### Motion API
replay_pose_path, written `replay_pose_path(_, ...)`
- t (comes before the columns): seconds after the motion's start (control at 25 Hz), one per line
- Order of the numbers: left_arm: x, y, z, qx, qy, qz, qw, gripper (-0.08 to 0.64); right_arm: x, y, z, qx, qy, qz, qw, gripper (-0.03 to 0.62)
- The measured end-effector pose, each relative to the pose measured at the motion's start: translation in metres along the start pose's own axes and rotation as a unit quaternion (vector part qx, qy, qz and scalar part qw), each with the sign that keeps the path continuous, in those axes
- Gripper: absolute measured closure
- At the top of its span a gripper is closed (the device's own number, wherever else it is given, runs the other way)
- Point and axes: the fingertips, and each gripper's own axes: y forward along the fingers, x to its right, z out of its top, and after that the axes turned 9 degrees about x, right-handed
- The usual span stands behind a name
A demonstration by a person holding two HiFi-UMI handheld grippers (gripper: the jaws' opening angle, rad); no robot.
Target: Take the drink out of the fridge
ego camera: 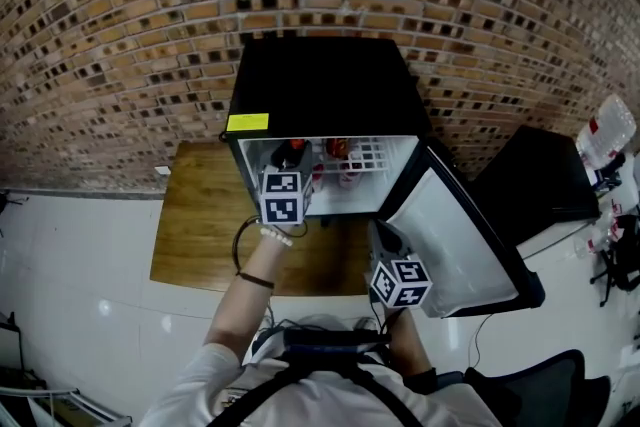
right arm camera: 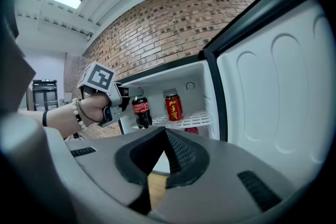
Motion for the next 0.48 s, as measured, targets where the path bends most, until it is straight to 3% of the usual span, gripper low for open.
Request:
replay_pose_path(0.28, 0.006, -0.058, -0.005, 0.017, 0.009, -0.021, 0.9996, 0.411, -0.011, 0.006, -0.007, -0.007, 0.001, 0.015, 1.0, 0.578)
replay_pose_path(0.48, -0.006, -0.099, -0.041, 0.007, 0.013, -0.015, 0.9998, 0.413, -0.024, 0.012, -0.013, -0.014, -0.001, 0.031, 0.999, 0.578)
